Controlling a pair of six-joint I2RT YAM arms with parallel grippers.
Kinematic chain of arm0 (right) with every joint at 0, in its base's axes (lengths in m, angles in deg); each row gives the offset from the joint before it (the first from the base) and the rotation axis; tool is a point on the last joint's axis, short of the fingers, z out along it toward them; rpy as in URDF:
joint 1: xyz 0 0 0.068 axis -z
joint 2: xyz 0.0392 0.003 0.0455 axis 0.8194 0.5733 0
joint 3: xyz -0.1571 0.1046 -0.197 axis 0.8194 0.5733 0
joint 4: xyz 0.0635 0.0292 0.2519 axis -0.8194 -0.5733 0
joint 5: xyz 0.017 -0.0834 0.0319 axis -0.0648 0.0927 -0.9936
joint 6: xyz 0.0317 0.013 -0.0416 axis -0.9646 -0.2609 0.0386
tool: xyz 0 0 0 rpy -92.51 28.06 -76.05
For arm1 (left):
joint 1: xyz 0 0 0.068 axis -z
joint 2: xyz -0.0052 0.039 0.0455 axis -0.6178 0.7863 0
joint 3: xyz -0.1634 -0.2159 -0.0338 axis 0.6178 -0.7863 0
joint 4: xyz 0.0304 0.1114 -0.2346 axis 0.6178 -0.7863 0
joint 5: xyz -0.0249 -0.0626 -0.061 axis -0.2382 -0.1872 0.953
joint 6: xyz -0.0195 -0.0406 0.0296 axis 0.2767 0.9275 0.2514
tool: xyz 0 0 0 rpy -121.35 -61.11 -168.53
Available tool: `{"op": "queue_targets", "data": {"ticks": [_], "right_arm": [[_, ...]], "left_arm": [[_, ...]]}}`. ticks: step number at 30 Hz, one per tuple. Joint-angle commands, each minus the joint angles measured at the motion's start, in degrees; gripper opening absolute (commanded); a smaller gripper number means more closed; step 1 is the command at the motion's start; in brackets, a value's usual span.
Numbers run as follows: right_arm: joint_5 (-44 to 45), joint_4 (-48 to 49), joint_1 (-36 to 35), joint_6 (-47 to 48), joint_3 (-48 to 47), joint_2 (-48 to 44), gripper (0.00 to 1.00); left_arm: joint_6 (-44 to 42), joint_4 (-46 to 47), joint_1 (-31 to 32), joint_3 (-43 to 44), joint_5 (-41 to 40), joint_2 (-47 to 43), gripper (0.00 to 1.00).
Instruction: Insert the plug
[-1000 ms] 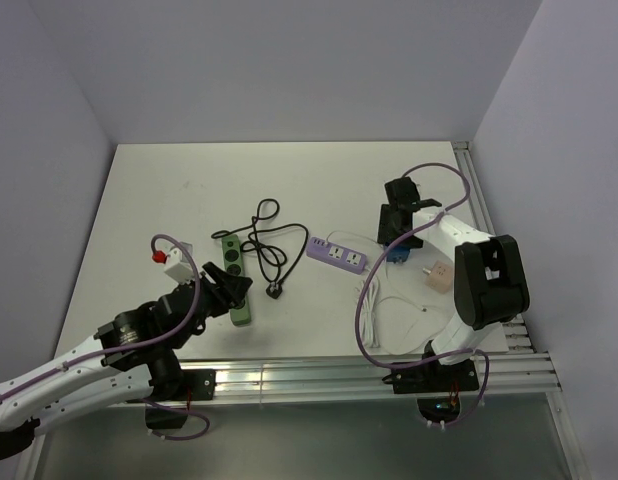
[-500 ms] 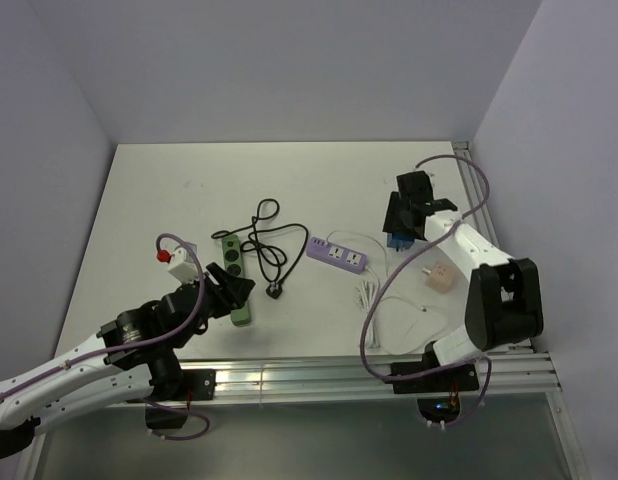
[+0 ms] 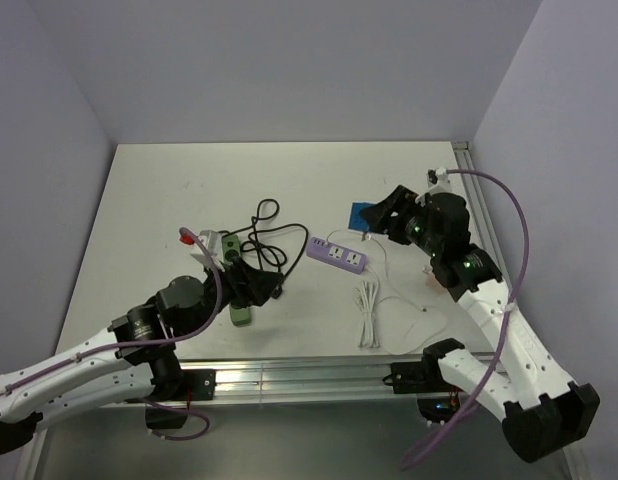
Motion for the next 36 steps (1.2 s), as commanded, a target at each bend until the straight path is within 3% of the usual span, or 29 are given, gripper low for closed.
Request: {"op": "queue_targets", "data": {"ticks": [1,9,12,18,21,36], "right_arm": [[-7.14,7.27,-3.82,-11.42,2.57,-4.05,0.00],[-7.86,13.79,-8.31,-27.07,8.98,-11.69,0.00],[-5.84,15.03,-9.01,-30.86,10.92,-12.41,0.00],[-2.06,14.50,-13.57,-36.39,10.22,-9.69,0.00],[3.90,11.87,-17.35,-38.07,7.85,-7.85,0.00],[13.33,7.73,-27.12,-42.73,1.96,-3.01,0.00]], "left_arm": [[-8.79,15.60,0.16,0.85,2.58,2.49,0.77],[-16.79,32.30,0.34,-0.55,3.89,6.89,0.83],[-19.52,40.05,0.60,-2.84,4.16,7.85,0.91],[-23.65,40.16,1.66,1.54,2.58,14.87,0.91],[-25.94,42.09,2.80,2.87,2.75,17.52,0.90],[-29.72,41.74,4.47,5.50,3.28,22.36,0.91]]}}
